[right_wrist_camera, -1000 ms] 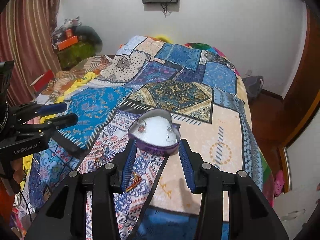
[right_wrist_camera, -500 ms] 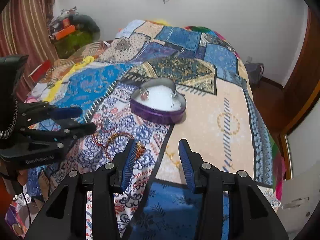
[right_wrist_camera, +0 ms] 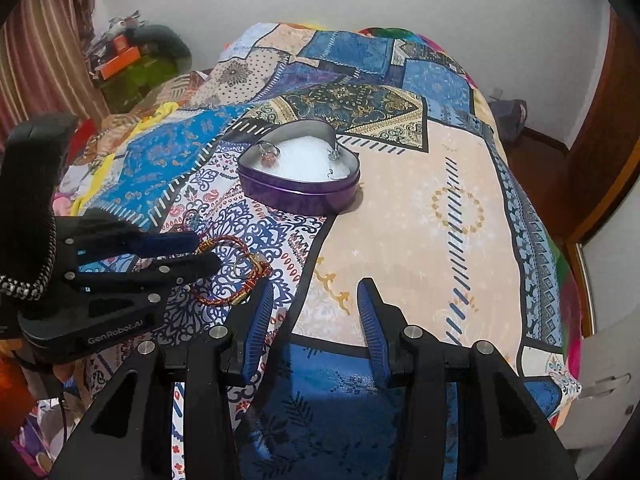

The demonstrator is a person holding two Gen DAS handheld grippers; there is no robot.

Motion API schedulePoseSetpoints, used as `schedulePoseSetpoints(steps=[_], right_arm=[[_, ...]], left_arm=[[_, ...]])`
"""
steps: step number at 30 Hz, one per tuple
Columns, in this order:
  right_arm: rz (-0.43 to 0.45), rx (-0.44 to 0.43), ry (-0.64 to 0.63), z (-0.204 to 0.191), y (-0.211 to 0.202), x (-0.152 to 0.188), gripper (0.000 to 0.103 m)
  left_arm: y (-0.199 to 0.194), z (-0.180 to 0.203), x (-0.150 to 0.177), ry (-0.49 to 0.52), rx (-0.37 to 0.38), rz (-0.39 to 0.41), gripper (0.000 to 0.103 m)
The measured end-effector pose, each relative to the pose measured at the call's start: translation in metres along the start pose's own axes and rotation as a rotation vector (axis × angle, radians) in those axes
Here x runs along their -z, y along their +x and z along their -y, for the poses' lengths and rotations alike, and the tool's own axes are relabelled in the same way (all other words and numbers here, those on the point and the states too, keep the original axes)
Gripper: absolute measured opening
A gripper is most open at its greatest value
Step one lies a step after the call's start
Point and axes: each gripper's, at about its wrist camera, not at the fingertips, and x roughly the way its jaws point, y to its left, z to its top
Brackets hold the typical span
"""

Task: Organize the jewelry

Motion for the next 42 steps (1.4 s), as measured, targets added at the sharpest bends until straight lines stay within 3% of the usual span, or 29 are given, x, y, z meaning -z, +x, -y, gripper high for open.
schedulePoseSetpoints(steps=[3,12,26,42], right_arm=[[-0.003,-0.003,0.001,0.000,0.000,0.001,0.040],[-0.015,-0.007,-0.018,-0.005,0.003,0.000,0.040],[-0.065,-0.045,-0.113,-0.034,0.026,-0.017,0.040],[-0.106,-0.079,-0.189,-0.057,0.052,-0.030,0.037]], left_arm=[[-0.001,-0.002,0.000,-0.006,0.001,0.010,0.009],[-0.033,-0.010,-0.003,-0.044,0.026,0.097,0.009],[-0.083,-0.042,-0.002,-0.111,-0.017,0.232,0.009],[-0.073,-0.066,0.008,-0.155,-0.025,0.222,0.009]])
